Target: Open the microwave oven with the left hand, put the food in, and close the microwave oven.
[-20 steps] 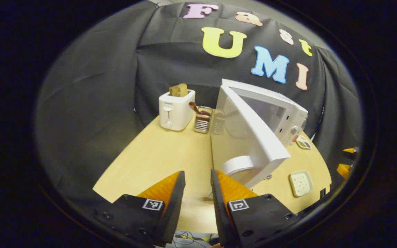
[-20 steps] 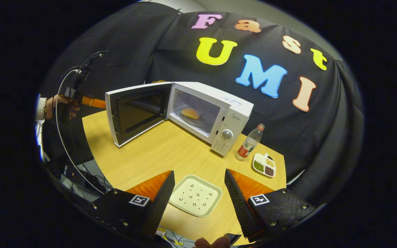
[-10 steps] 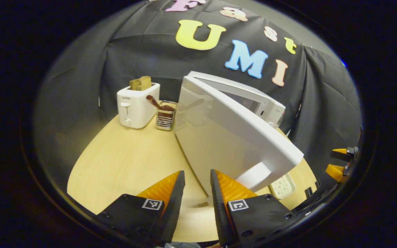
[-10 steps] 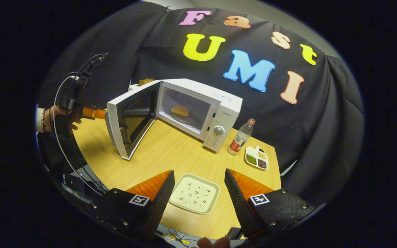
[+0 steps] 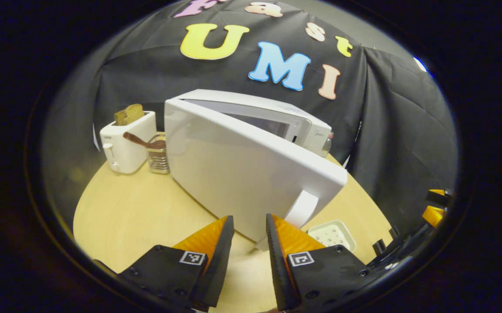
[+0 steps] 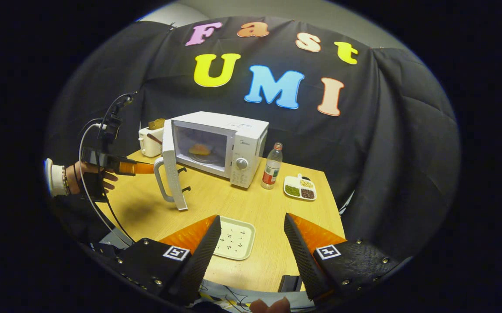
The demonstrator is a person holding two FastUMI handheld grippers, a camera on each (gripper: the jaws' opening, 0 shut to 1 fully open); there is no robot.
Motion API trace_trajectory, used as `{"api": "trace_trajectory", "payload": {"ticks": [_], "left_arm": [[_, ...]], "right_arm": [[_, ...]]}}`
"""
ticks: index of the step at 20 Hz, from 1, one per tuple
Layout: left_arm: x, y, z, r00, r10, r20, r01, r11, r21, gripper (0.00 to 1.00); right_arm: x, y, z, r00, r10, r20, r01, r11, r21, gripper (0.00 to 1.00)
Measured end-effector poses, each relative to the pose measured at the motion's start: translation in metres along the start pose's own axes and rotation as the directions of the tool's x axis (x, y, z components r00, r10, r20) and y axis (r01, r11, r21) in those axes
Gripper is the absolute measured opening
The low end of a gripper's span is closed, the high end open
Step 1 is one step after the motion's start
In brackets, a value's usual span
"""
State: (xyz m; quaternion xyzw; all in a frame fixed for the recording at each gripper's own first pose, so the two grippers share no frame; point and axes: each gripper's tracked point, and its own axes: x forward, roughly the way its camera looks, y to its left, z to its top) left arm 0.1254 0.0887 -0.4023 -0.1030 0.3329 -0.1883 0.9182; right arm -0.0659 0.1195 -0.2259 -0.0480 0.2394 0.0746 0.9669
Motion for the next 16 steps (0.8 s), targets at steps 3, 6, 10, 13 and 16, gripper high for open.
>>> {"api": "trace_trajectory", "payload": {"ticks": [3,6,10,13,16], "left_arm": [[0.029,-0.017,0.011,1.000,-0.030,-0.006,0.030,0.999,0.028,0.55],[0.060,-0.025,0.024,0.999,-0.049,-0.005,0.050,0.998,0.044,0.55],[0.101,-0.029,0.038,0.998,-0.068,-0.017,0.069,0.995,0.067,0.55],[0.122,-0.033,0.043,0.997,-0.079,-0.017,0.080,0.993,0.081,0.55],[0.141,-0.037,0.057,0.995,-0.100,-0.008,0.100,0.989,0.107,0.54]], "right_arm": [[-0.006,-0.011,-0.014,0.999,-0.035,-0.038,0.037,0.997,0.067,0.90],[-0.005,-0.017,-0.022,0.995,-0.072,-0.073,0.081,0.988,0.132,0.90],[0.005,-0.020,-0.036,0.984,-0.123,-0.132,0.147,0.971,0.191,0.90],[0.011,-0.020,-0.041,0.975,-0.152,-0.162,0.187,0.957,0.223,0.90],[0.023,-0.019,-0.041,0.967,-0.163,-0.196,0.208,0.948,0.239,0.90]]}}
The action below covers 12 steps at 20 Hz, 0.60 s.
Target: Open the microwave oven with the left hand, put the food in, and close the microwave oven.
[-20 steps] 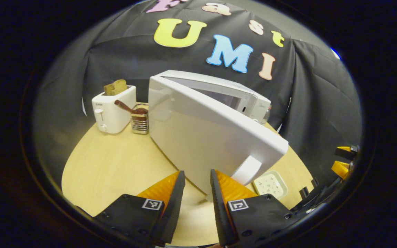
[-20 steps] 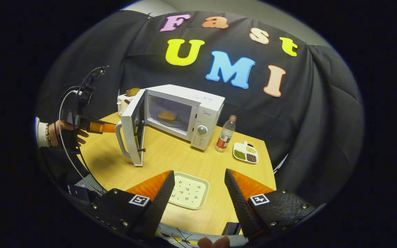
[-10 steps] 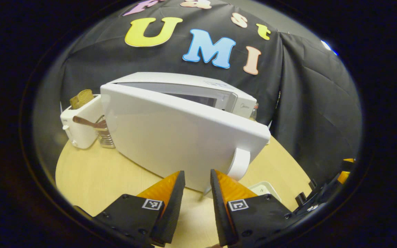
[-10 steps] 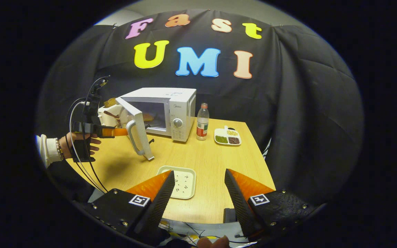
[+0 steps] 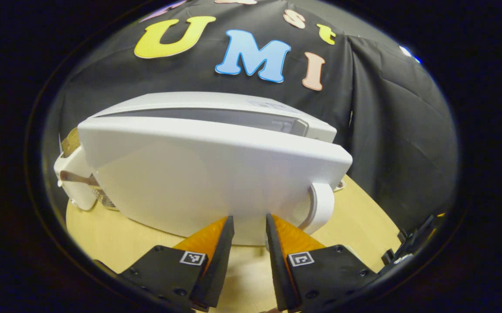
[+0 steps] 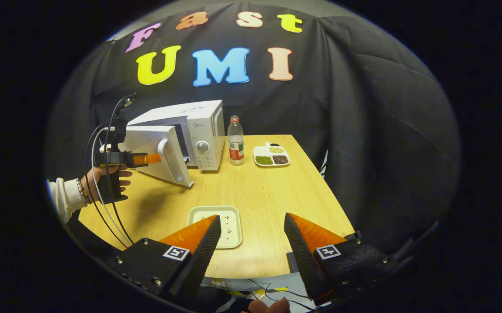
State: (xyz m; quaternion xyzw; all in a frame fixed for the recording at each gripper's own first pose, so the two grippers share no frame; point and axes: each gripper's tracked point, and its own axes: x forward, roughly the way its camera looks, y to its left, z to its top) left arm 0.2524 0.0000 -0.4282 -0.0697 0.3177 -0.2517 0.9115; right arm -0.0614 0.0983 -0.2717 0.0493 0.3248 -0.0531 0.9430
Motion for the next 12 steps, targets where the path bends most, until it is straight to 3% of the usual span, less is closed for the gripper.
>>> {"api": "trace_trajectory", "payload": {"ticks": [1,5,7,12], "left_arm": [[0.008,0.000,0.003,1.000,-0.003,0.001,0.003,1.000,0.005,0.58],[0.031,0.005,0.023,1.000,-0.016,0.021,0.017,1.000,-0.022,0.52],[0.040,0.005,0.028,0.999,-0.034,0.012,0.035,0.998,-0.050,0.55],[0.042,0.002,0.029,0.998,-0.062,0.005,0.062,0.996,-0.066,0.54]], "right_arm": [[0.006,0.001,0.000,1.000,-0.003,-0.007,0.003,1.000,0.012,0.90],[0.028,0.015,0.001,1.000,0.002,-0.028,0.000,0.998,0.067,0.90],[0.037,0.023,0.003,0.999,0.012,-0.034,-0.009,0.996,0.089,0.90],[0.042,0.024,0.014,1.000,0.016,-0.022,-0.015,0.997,0.082,0.90]]}}
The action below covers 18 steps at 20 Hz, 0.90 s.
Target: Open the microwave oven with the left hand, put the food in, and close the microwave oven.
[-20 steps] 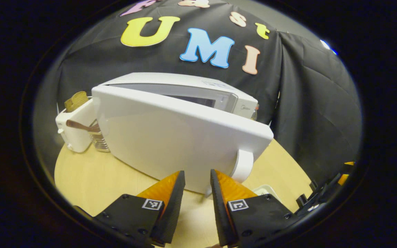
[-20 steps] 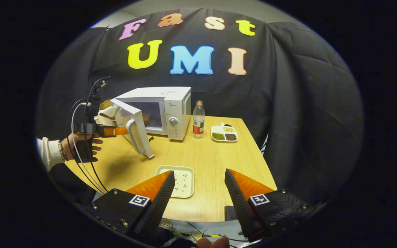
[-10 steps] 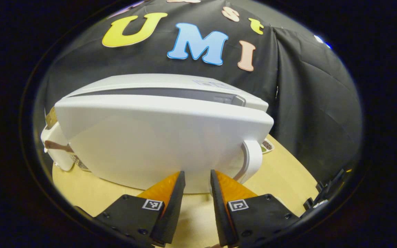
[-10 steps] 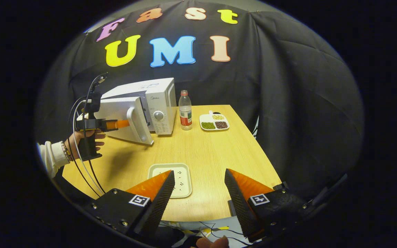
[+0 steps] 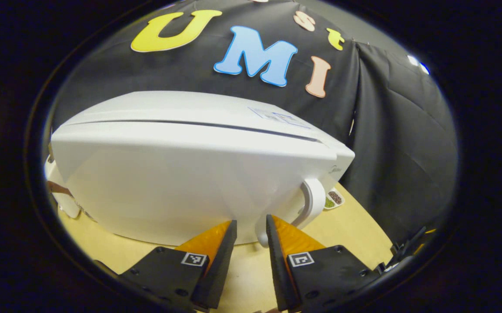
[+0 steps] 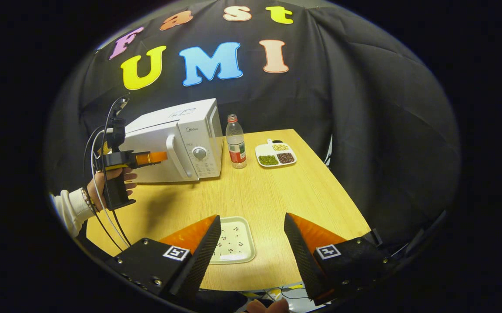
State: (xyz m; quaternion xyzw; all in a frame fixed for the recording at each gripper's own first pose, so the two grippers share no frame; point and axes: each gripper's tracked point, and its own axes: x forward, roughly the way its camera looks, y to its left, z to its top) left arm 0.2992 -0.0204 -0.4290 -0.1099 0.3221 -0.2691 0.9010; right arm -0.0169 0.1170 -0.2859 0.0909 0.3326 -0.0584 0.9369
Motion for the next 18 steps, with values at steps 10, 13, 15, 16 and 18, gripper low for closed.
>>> {"api": "trace_trajectory", "payload": {"ticks": [10,13,15,16,18], "left_arm": [[-0.011,-0.011,0.001,0.997,0.062,-0.046,-0.059,0.996,0.069,0.56],[-0.063,-0.038,-0.013,0.997,0.082,-0.008,-0.082,0.996,0.031,0.62],[-0.100,-0.054,-0.015,0.991,0.134,0.002,-0.134,0.989,0.063,0.62],[-0.119,-0.065,-0.009,0.987,0.158,0.026,-0.159,0.984,0.082,0.48],[-0.161,-0.093,0.004,0.975,0.206,0.082,-0.214,0.971,0.104,0.55]], "right_arm": [[0.006,0.002,0.017,0.994,0.105,0.038,-0.104,0.994,-0.032,0.90],[0.001,-0.017,0.026,0.985,0.156,0.070,-0.151,0.986,-0.072,0.90],[-0.007,-0.029,0.039,0.973,0.205,0.102,-0.195,0.976,-0.098,0.90],[-0.012,-0.039,0.049,0.966,0.226,0.125,-0.211,0.970,-0.122,0.90],[-0.019,-0.059,0.064,0.952,0.263,0.157,-0.236,0.956,-0.172,0.90]]}}
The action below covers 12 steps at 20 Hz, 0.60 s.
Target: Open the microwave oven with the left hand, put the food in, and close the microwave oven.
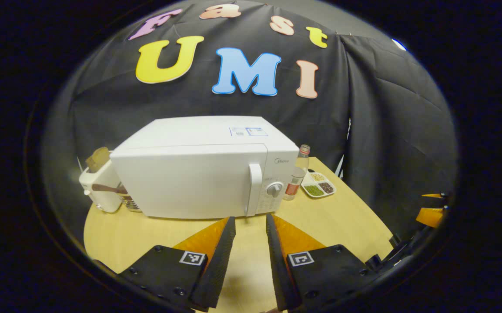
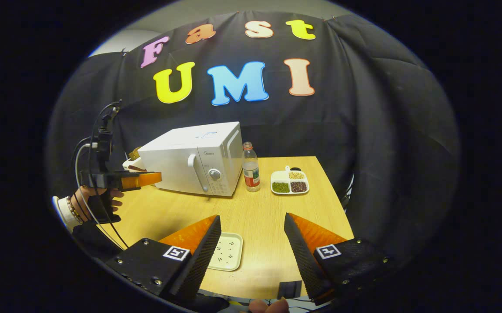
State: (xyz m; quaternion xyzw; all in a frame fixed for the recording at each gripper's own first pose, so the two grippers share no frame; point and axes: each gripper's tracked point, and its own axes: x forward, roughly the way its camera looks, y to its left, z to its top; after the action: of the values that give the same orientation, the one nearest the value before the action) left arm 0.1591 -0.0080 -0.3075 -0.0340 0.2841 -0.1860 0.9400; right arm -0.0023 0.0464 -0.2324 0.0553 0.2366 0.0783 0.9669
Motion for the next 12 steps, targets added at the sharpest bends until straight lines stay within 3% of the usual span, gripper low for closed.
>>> {"api": "trace_trajectory", "payload": {"ticks": [3,6,7,8,10,11,12], "left_arm": [[-0.070,-0.028,0.033,0.994,0.062,0.087,-0.062,0.998,0.001,0.48],[-0.131,-0.052,0.062,0.985,0.121,0.126,-0.118,0.993,-0.024,0.55],[-0.150,-0.061,0.076,0.981,0.127,0.147,-0.124,0.992,-0.029,0.48],[-0.167,-0.066,0.092,0.975,0.136,0.174,-0.133,0.991,-0.030,0.48],[-0.198,-0.069,0.132,0.958,0.163,0.238,-0.157,0.987,-0.043,0.48],[-0.211,-0.074,0.157,0.944,0.188,0.271,-0.175,0.982,-0.072,0.60],[-0.226,-0.073,0.180,0.927,0.215,0.307,-0.189,0.976,-0.112,0.56]], "right_arm": [[-0.013,-0.023,0.029,0.995,0.073,0.062,-0.069,0.996,-0.054,0.90],[-0.027,-0.042,0.061,0.987,0.122,0.102,-0.113,0.989,-0.098,0.90],[-0.033,-0.043,0.077,0.981,0.148,0.125,-0.136,0.986,-0.099,0.90],[-0.040,-0.044,0.094,0.976,0.159,0.149,-0.145,0.984,-0.101,0.90],[-0.054,-0.056,0.129,0.974,0.125,0.189,-0.100,0.986,-0.137,0.90],[-0.062,-0.064,0.148,0.975,0.085,0.204,-0.051,0.985,-0.166,0.90],[-0.072,-0.062,0.169,0.970,0.074,0.234,-0.030,0.983,-0.183,0.91]]}}
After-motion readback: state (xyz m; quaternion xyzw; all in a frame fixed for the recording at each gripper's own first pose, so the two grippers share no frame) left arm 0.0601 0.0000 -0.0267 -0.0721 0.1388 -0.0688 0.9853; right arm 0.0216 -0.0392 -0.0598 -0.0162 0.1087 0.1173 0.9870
